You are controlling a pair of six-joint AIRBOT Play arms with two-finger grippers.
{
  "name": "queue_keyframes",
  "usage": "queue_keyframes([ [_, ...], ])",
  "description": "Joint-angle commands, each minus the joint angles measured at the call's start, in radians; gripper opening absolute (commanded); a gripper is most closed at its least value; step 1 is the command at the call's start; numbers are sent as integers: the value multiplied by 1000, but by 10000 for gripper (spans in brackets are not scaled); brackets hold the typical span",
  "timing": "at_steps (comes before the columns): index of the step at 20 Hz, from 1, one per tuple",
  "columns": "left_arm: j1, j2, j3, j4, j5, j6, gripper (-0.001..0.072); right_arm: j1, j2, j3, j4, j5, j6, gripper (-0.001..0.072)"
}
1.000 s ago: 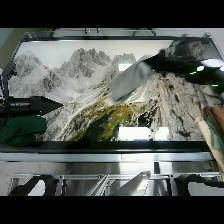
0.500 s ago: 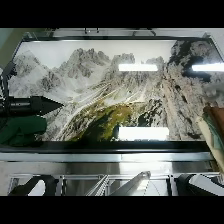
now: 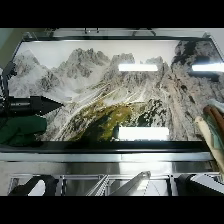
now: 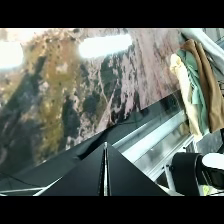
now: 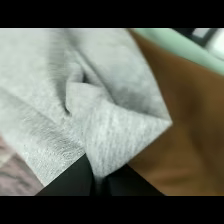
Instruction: Fold the shirts.
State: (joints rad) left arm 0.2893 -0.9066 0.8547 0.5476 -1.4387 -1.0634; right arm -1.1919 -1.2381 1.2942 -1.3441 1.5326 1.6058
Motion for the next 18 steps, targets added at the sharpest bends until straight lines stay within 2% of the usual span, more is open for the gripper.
queue_keyframes([
  [1,0,1,0,0,0,0,15,-11,2,0,-233,63,42,12],
  [10,0,1,0,2,-2,0,15,-9,12,-145,-396,88,41,14],
  [14,0,1,0,1,-2,0,15,0,12,-157,-403,72,14,17],
  [15,0,1,0,1,-2,0,15,4,12,-157,-404,72,15,163],
  [16,0,1,0,1,-2,0,15,6,12,-157,-402,73,18,508],
  [17,0,1,0,1,-2,0,15,9,12,-156,-401,76,18,667],
  [18,0,1,0,1,-2,0,14,18,12,-148,-397,92,19,665],
])
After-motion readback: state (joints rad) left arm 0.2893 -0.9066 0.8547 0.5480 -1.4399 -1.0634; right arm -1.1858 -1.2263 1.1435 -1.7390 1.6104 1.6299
